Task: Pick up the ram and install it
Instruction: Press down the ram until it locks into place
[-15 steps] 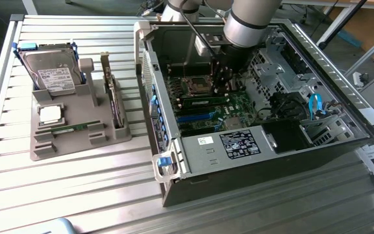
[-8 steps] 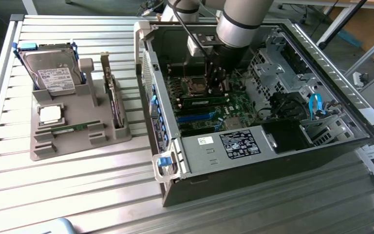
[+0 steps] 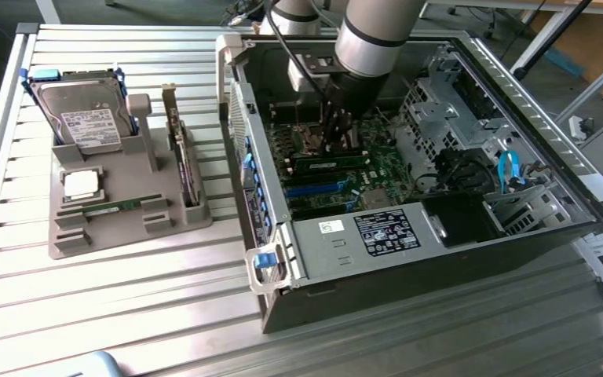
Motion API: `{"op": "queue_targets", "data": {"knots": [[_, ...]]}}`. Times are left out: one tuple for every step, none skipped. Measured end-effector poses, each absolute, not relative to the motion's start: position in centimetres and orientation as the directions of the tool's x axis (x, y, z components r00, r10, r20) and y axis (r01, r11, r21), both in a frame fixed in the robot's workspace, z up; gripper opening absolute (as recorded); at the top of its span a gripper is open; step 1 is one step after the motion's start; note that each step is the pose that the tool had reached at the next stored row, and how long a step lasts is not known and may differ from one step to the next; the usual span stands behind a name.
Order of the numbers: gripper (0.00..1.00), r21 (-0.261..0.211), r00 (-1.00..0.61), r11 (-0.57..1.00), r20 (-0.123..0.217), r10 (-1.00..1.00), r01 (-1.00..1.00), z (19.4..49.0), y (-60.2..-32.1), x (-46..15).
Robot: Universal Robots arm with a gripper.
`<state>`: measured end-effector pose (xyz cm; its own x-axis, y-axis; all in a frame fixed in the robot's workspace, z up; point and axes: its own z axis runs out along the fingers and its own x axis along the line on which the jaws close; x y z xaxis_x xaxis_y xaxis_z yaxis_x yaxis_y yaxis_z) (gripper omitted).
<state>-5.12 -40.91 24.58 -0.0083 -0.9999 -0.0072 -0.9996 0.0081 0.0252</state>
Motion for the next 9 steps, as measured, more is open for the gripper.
{"op": "queue_targets", "data": {"knots": [[0.11, 0.025, -0.008, 0.008, -0.007, -1.000, -1.000, 24.6, -40.9, -5.3], [0.11, 0.025, -0.008, 0.008, -0.007, -1.000, -1.000, 24.6, -40.9, -5.5], [0.11, 0.025, -0.008, 0.008, -0.007, -1.000, -1.000, 24.6, -40.9, -5.6], [0.11, 0.025, -0.008, 0.008, -0.007, -1.000, -1.000, 24.6, -40.9, -5.7], [0.11, 0.025, -0.008, 0.008, -0.007, -1.000, -1.000, 24.6, -40.9, -5.9], [0.11, 0.025, -0.008, 0.008, -0.007, -1.000, -1.000, 24.6, -40.9, -6.1], [0.11, 0.025, -0.008, 0.008, -0.007, -1.000, -1.000, 24.6, -40.9, -6.3], [0.11, 0.025, -0.008, 0.008, -0.007, -1.000, -1.000, 24.6, -40.9, -6.5], [0.11, 0.025, -0.008, 0.008, -0.007, -1.000, -1.000, 24.6, -40.9, -6.7]]}}
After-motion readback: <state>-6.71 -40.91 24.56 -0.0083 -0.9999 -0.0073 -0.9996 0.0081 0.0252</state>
